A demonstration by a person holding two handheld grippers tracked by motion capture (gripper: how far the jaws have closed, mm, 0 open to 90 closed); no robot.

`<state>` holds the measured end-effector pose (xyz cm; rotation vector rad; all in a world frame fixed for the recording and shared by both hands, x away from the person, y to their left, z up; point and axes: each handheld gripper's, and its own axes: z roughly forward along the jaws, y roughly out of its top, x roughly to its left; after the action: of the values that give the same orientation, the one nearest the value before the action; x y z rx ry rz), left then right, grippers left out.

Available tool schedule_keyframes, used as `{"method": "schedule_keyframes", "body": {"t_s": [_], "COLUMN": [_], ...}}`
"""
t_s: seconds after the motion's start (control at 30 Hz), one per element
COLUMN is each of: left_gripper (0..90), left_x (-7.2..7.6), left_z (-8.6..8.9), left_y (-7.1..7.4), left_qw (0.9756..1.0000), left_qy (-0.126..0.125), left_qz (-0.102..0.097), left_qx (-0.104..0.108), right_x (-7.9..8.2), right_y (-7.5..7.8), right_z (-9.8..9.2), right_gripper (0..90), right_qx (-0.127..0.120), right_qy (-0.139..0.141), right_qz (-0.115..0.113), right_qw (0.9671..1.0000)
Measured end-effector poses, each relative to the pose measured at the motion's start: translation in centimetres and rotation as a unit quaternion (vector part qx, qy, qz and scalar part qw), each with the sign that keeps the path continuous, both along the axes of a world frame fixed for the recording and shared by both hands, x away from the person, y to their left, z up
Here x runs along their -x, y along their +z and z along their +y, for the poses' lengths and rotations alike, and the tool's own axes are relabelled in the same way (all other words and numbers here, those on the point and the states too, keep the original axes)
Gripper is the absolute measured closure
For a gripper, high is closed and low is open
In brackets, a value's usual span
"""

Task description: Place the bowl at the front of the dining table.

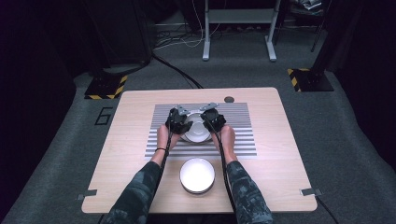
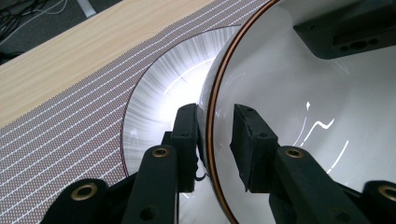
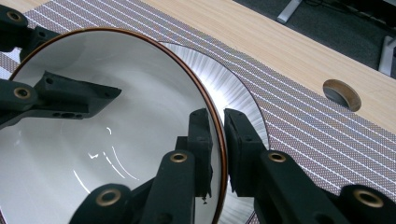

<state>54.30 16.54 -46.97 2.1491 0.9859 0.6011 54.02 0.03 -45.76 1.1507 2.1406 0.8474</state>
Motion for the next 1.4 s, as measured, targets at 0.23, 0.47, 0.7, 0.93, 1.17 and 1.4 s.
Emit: {"method": "schedule_keyframes", "body": {"t_s": [0.23, 0.47, 0.7, 0.93, 1.17, 1.4], "left_gripper": [71.1, 69.3, 67.6, 68.2, 69.2, 69.9], "left_x": [0.1, 0.1, 0.2, -0.1, -0.9, -1.5], "left_z": [0.1, -0.1, -0.2, -0.5, 0.1, 0.4], "left_y": [-0.1, -0.5, -0.9, -0.9, -0.9, -0.9], "left_qw": [1.0, 1.0, 0.9999, 0.9999, 0.9985, 0.9973], "left_qy": [0.001, 0.001, 0.008, 0.007, 0.009, 0.012], "left_qz": [0.006, 0.008, 0.009, 0.014, 0.043, 0.065], "left_qx": [0.001, -0.001, -0.001, 0.003, 0.031, 0.03], "right_x": [-0.2, -0.7, -1.1, -1.3, -1.7, -2.4], "right_y": [0.0, -0.4, -0.8, -1.2, -1.1, -1.0], "right_z": [0.0, -0.3, -1.2, -1.8, -1.7, -1.5], "right_gripper": [80.4, 80.2, 81.6, 80.9, 80.7, 80.7], "right_qx": [0.002, -0.016, -0.036, -0.054, -0.052, -0.05], "right_qy": [-0.001, -0.019, -0.033, -0.033, -0.034, -0.029], "right_qz": [0.002, 0.018, 0.04, 0.061, 0.071, 0.082], "right_qw": [1.0, 0.9995, 0.998, 0.9961, 0.9956, 0.9949]}}
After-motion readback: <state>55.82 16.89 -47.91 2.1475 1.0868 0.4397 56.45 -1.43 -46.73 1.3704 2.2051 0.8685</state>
